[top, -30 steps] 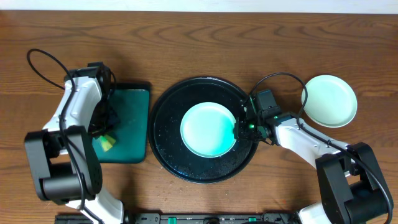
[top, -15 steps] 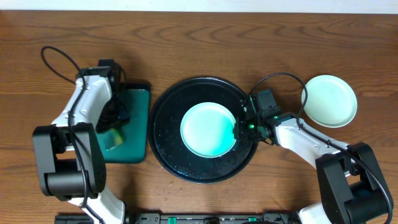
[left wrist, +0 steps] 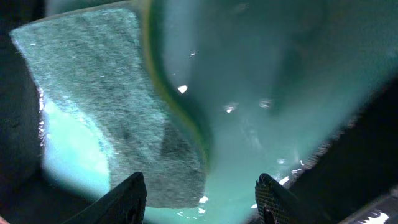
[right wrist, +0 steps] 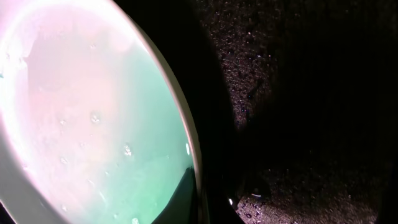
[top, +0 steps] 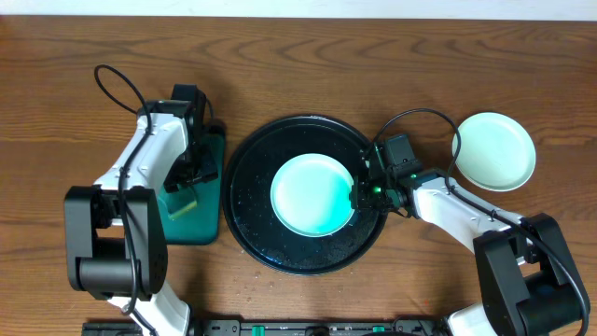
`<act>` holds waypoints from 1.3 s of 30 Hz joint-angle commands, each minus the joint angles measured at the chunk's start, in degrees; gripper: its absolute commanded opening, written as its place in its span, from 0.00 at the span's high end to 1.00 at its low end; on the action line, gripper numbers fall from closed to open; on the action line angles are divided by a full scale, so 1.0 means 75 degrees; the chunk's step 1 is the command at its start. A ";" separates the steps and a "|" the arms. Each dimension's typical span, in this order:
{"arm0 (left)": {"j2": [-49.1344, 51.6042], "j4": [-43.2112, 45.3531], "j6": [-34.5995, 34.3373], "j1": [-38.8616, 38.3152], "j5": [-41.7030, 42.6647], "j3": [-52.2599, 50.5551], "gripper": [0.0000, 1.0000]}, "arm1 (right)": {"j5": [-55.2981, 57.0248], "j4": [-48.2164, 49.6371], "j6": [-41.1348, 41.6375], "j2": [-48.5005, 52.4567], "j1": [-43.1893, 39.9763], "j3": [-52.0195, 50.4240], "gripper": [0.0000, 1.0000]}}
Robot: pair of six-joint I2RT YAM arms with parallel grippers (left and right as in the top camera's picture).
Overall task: Clean dirty plates on tray and stack at the side
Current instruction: 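Return the sponge to the basin with the left gripper, then lift the last plate with the right gripper and swing it rightward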
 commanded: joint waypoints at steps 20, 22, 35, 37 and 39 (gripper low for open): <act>-0.2317 -0.0192 0.0283 -0.0012 0.1343 0.0364 0.20 | 0.0729 -0.0691 -0.1274 -0.0309 0.0017 0.0793 0.99; -0.2317 -0.0187 0.0283 -0.0012 0.1343 0.0364 0.20 | 0.1081 -0.1067 -0.1518 -0.0472 0.0017 0.1023 0.99; -0.2317 -0.0157 0.0283 -0.0012 0.1338 0.0364 0.20 | 0.3246 -0.4564 -0.1938 -0.1128 0.0017 0.2445 0.99; -0.2317 -0.0157 0.0283 -0.0012 0.1338 0.0364 0.20 | 0.3016 -0.5100 -0.1655 -0.1128 0.0017 0.2477 0.99; -0.2317 -0.0157 0.0283 -0.0012 0.1338 0.0364 0.20 | 0.2279 -0.5520 -0.1527 -0.1122 0.0017 0.2468 0.99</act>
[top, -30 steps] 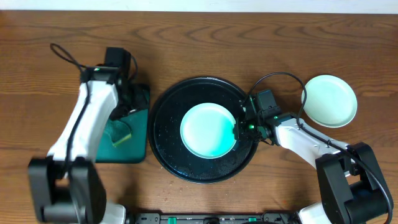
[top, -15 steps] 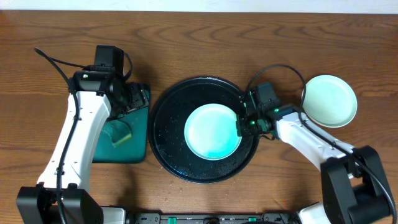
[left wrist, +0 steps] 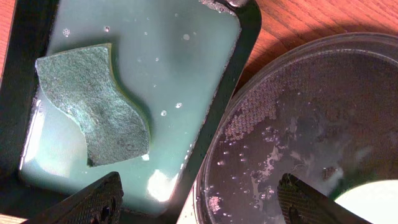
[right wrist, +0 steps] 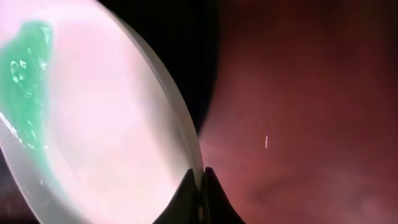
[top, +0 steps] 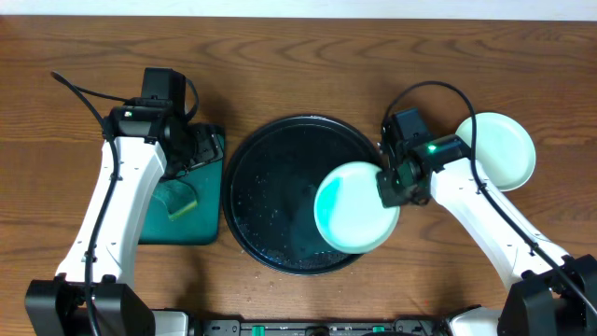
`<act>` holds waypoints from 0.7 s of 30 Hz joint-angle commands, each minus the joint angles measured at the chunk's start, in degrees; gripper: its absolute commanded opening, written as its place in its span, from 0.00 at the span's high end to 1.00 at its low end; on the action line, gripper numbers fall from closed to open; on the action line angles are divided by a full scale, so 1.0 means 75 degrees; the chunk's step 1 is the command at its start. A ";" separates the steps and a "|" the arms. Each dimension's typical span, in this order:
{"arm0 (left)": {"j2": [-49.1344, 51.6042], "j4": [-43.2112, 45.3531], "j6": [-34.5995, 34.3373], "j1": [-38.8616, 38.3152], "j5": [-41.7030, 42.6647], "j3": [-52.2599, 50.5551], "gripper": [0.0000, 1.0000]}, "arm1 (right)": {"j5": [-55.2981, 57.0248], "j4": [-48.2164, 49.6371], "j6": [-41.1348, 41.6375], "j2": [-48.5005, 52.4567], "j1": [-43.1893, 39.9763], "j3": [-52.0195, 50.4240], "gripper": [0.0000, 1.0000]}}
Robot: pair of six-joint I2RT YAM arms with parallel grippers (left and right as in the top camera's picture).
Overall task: Clean dirty plates on tray and stack at the side
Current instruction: 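Lift the last plate with the right gripper and swing it rightward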
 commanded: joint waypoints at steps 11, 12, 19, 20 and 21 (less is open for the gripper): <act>-0.0020 0.0000 0.0073 -0.0012 0.0047 0.0064 0.20 | -0.3861 0.0793 -0.0102 -0.0108 0.0233 0.0114 0.99; -0.0020 0.0000 0.0073 -0.0012 0.0044 0.0064 0.20 | -0.3856 0.1105 -0.0102 -0.0108 0.0283 0.0114 0.99; -0.0020 0.0015 0.0073 -0.0009 -0.0245 0.0006 0.19 | -0.2375 0.3343 -0.0082 -0.0117 0.0816 0.0114 0.99; -0.0020 0.0015 0.0073 -0.0009 -0.0242 -0.0015 0.19 | -0.2130 0.3518 -0.0216 -0.0134 0.0915 0.0114 0.99; -0.0020 0.0009 0.0073 -0.0009 -0.0245 -0.0032 0.19 | -0.1900 0.3652 -0.0370 -0.0160 0.1020 0.0114 0.99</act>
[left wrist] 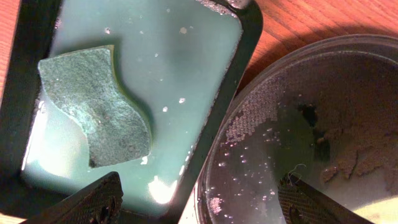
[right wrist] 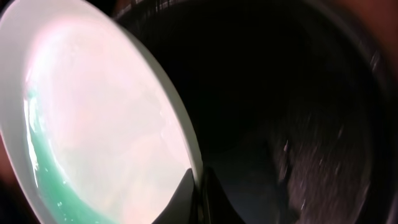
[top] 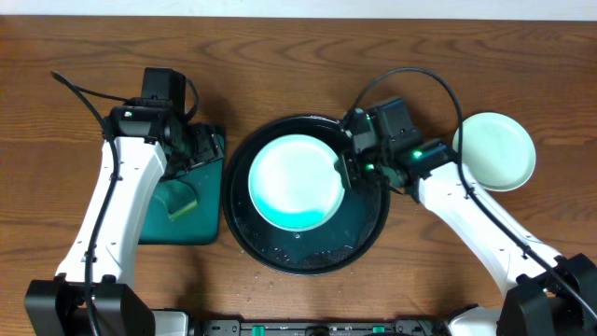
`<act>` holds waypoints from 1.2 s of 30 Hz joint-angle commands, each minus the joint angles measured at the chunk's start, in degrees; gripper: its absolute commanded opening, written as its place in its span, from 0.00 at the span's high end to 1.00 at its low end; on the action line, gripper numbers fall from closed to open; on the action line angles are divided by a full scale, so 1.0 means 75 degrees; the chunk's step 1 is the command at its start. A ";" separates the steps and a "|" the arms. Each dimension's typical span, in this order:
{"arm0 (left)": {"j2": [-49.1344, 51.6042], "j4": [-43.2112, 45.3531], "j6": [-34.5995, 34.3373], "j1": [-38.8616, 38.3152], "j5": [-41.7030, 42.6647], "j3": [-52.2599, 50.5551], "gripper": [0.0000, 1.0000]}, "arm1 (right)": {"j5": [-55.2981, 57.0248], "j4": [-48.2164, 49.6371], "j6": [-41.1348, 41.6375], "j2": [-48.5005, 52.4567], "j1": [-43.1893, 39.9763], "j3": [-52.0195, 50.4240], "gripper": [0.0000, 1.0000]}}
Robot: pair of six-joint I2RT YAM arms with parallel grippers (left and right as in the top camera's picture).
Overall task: Clean dirty plates on tray and stack at the side
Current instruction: 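Lift the last plate with the right gripper and swing it rightward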
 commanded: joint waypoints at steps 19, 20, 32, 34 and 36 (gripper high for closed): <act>-0.0020 -0.0003 0.0073 -0.0009 -0.0178 -0.0061 0.19 | 0.8207 0.0434 -0.2087 -0.0676 0.2964 0.0137 0.99; -0.0020 -0.0003 0.0073 -0.0012 -0.0181 -0.0061 0.19 | 0.8565 0.0440 -0.2232 -0.0691 0.3051 0.0146 0.99; -0.0020 -0.0003 0.0073 -0.0012 -0.0181 -0.0061 0.19 | 1.1908 0.1947 -0.5613 -0.0702 0.4561 0.0146 0.99; -0.0020 -0.0003 0.0073 -0.0012 -0.0181 -0.0061 0.19 | 1.2167 0.2183 -0.6228 -0.0702 0.4718 0.0146 0.99; -0.0020 -0.0003 0.0073 -0.0012 -0.0178 -0.0061 0.19 | 1.2368 0.2358 -0.6776 -0.0702 0.4835 0.0146 0.99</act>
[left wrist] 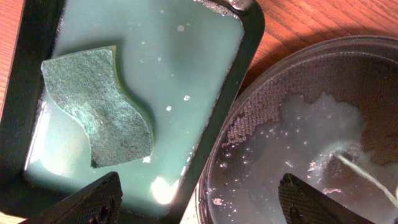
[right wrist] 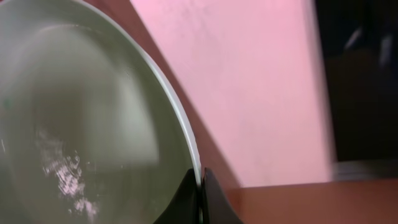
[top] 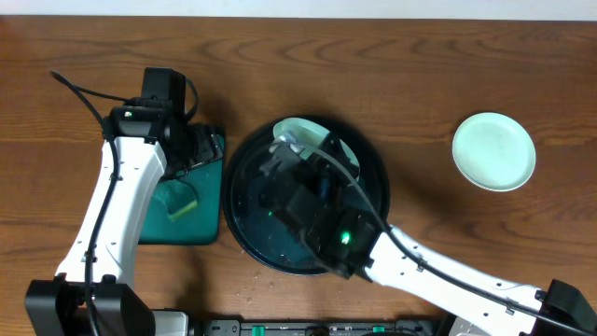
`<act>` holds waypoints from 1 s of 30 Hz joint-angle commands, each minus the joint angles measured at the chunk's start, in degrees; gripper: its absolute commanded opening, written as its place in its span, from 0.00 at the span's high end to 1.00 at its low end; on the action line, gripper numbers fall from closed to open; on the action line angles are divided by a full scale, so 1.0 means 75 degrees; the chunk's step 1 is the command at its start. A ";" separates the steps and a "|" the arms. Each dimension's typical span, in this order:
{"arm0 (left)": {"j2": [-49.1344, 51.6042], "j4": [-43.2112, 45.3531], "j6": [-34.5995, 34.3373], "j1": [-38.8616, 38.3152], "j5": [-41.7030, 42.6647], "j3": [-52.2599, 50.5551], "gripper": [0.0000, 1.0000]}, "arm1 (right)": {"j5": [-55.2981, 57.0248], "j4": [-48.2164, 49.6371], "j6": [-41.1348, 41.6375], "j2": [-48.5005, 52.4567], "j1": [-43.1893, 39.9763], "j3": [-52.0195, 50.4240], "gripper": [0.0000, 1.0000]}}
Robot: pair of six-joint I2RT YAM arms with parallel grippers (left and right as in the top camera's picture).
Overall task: Clean dirty plates on tray and stack at the side
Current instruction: 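Lift the last plate with the right gripper and swing it rightward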
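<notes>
A pale green plate (top: pixel 300 133) is held tipped up on edge over the far side of the round black tray (top: pixel 244 201). My right gripper (right wrist: pixel 200 185) is shut on the rim of this wet plate (right wrist: pixel 87 130), and the raised right arm hides most of it from overhead. Milky water (left wrist: pixel 314 121) lies in the tray, and a thin stream (left wrist: pixel 367 178) runs into it. My left gripper (left wrist: pixel 199 202) hangs open and empty above the gap between tray and basin. A green sponge (left wrist: pixel 96 115) lies in the soapy basin (left wrist: pixel 244 50).
A second pale green plate (top: pixel 493 151) sits alone on the wooden table at the far right. The dark green basin (top: pixel 207 229) stands just left of the tray. The right arm (top: pixel 410 266) reaches across the tray from the front right.
The plate faced upward over the tray's middle; now it stands on edge over the tray's far side with the right arm raised high. More water lies in the tray. The left arm has not moved.
The plate lay in the tray with my right gripper at its right rim and my left gripper low over the sponge. Then the left gripper was up, open and empty, and the right held the plate over the tray's right edge, then its middle, now tipped.
</notes>
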 commanded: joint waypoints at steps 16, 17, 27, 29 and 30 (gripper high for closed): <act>-0.0020 -0.0012 0.0073 -0.0012 -0.0122 -0.0061 0.19 | 0.0565 0.0099 -0.1539 -0.0195 0.0090 0.0128 0.99; -0.0020 -0.0012 0.0073 -0.0012 -0.0122 -0.0061 0.19 | 0.1186 0.0085 -0.1676 -0.0198 0.0227 0.0128 0.99; -0.0020 -0.0012 0.0073 -0.0012 -0.0119 -0.0061 0.19 | 0.1335 0.0061 -0.0093 -0.0274 0.0682 0.0128 0.99; -0.0020 -0.0012 0.0073 -0.0012 -0.0119 -0.0061 0.19 | 0.0752 -0.0688 0.0801 -0.0274 0.0519 0.0128 0.99; -0.0020 -0.0012 0.0073 -0.0012 -0.0122 -0.0061 0.18 | 0.0796 -0.1014 0.1402 -0.0274 0.0498 0.0128 0.99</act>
